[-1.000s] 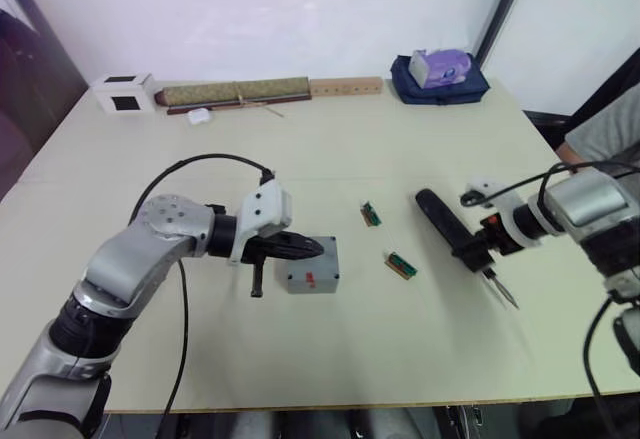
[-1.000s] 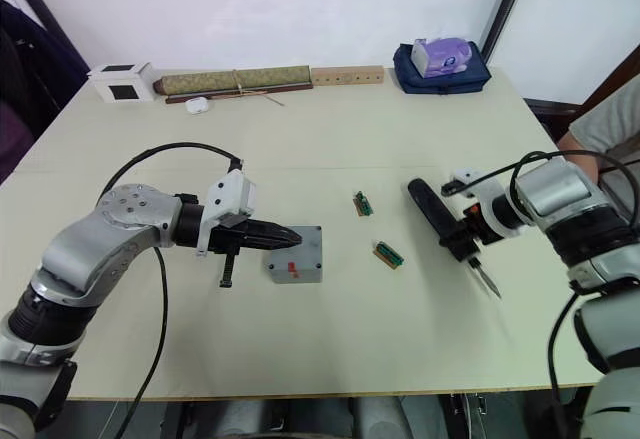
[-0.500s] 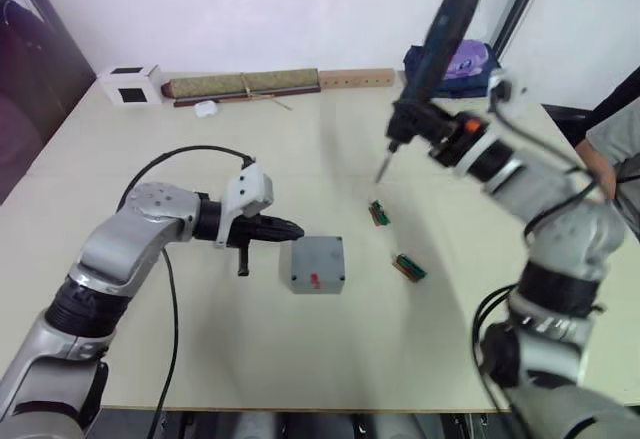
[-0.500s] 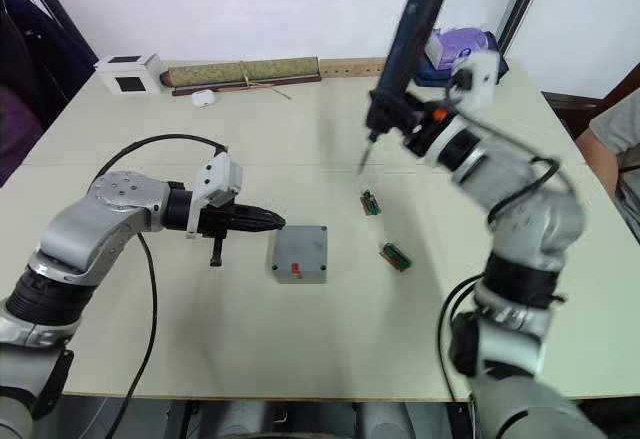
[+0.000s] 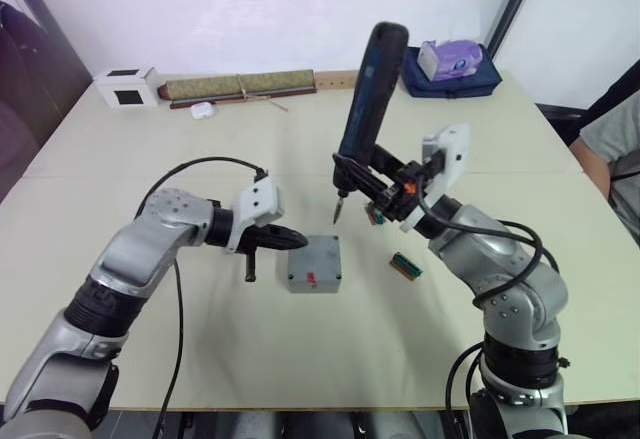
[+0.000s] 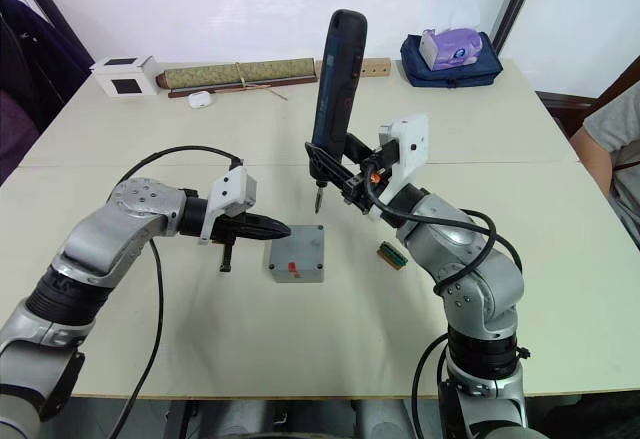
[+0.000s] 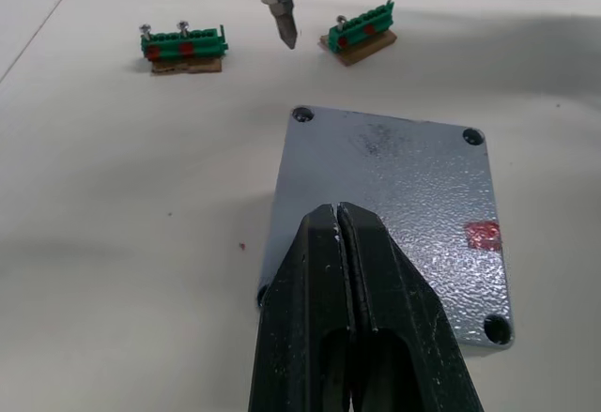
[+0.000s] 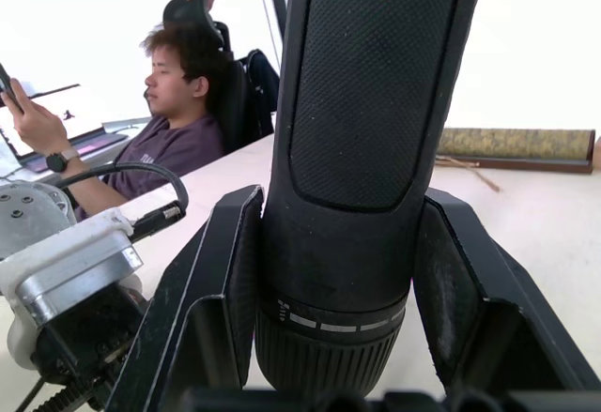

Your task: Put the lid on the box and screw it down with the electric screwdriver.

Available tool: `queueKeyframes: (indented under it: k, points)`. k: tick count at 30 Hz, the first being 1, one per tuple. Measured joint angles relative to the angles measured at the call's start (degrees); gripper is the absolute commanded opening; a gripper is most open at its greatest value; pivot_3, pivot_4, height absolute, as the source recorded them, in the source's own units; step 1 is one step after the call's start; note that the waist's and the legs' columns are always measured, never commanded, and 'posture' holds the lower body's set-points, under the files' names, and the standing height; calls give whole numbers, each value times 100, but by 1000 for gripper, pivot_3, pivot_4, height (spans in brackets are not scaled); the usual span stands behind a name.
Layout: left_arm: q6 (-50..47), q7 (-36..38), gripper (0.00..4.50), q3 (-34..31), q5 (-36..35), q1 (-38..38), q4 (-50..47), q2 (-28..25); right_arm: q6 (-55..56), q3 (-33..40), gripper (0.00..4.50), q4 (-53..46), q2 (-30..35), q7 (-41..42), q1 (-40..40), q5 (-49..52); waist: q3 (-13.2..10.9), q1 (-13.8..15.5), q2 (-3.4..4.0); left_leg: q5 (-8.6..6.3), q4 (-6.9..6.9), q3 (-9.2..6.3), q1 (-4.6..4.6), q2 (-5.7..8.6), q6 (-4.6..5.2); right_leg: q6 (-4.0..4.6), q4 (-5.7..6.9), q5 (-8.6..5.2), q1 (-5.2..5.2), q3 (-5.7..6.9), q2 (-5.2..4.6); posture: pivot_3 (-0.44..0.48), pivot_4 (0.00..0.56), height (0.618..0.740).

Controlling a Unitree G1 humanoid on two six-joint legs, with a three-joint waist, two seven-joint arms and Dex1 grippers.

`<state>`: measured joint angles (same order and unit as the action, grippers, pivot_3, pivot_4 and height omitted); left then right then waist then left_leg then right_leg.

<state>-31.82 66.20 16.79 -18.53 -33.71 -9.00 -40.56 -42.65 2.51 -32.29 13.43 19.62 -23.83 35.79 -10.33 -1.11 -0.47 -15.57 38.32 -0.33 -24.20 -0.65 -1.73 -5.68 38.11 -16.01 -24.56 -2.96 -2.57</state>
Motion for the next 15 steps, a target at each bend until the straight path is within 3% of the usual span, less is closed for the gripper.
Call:
queueKeyframes:
  k: [15]
  points:
    - [238, 22, 0, 37, 111, 81, -16, 61, 487, -461, 1727, 55, 122, 64, 420, -534, 2, 5, -3, 0, 0, 0, 14, 0, 0, 0, 2, 0, 12, 0, 0, 0, 150, 740]
